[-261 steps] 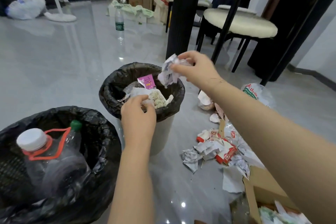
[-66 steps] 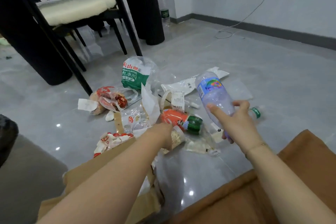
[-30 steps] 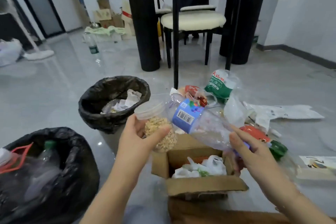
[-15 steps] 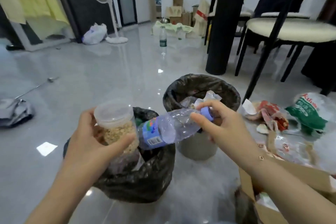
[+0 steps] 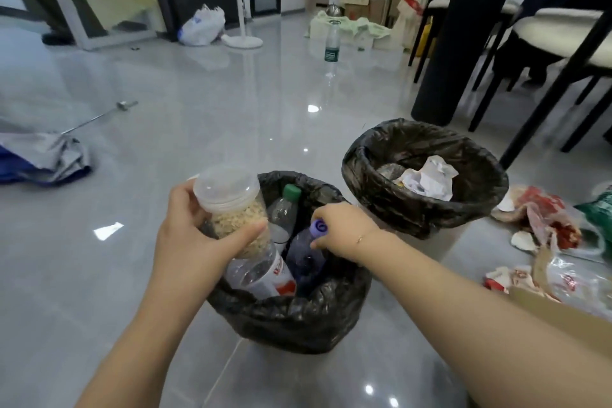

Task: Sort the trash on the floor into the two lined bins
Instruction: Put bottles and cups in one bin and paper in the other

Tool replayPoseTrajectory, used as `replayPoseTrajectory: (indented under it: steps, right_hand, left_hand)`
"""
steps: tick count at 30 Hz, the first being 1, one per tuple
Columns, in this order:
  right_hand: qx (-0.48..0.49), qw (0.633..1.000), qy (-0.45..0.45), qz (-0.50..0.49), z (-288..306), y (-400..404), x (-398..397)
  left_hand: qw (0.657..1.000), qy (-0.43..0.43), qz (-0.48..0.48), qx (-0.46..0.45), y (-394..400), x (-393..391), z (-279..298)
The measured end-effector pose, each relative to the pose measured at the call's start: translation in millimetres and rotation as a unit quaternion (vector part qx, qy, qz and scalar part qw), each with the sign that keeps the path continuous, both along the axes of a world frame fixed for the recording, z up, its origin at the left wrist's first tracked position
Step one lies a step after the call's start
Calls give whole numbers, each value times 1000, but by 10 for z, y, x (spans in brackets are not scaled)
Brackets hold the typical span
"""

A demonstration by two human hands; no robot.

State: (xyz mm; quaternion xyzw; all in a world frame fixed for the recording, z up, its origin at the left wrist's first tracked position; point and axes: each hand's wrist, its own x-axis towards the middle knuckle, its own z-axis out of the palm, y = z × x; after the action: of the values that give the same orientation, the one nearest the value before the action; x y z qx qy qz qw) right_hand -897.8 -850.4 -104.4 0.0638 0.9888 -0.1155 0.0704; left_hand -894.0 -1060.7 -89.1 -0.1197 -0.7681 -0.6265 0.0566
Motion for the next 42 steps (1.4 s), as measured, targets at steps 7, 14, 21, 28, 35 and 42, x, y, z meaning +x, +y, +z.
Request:
replayPoseTrajectory:
  steps: [7,14,21,28,35,42]
  right_hand:
    - [-251,939,215,-94,-145,56,363]
    - [-500,766,296,-276,-156,53,911]
    - [-487,770,301,-282,-201,-32,1018]
    - [-479,775,274,-308,-254,52,1058]
    - [-542,727,275,-320,-95,176,1312]
    - [-535,717,277,-352,56,758,2095]
  left_hand:
    - [979,-69,-89,168,67,-11,3]
    - [980,-55,-178,70,422,157,32]
    - [948,13,-220,-227,631,33,-401]
    - [926,41,-195,-321,655,-17,-343]
    - [983,-35,-170,-63,748,564,-35]
    - [956,-52,-283,-49,1636,1180,75]
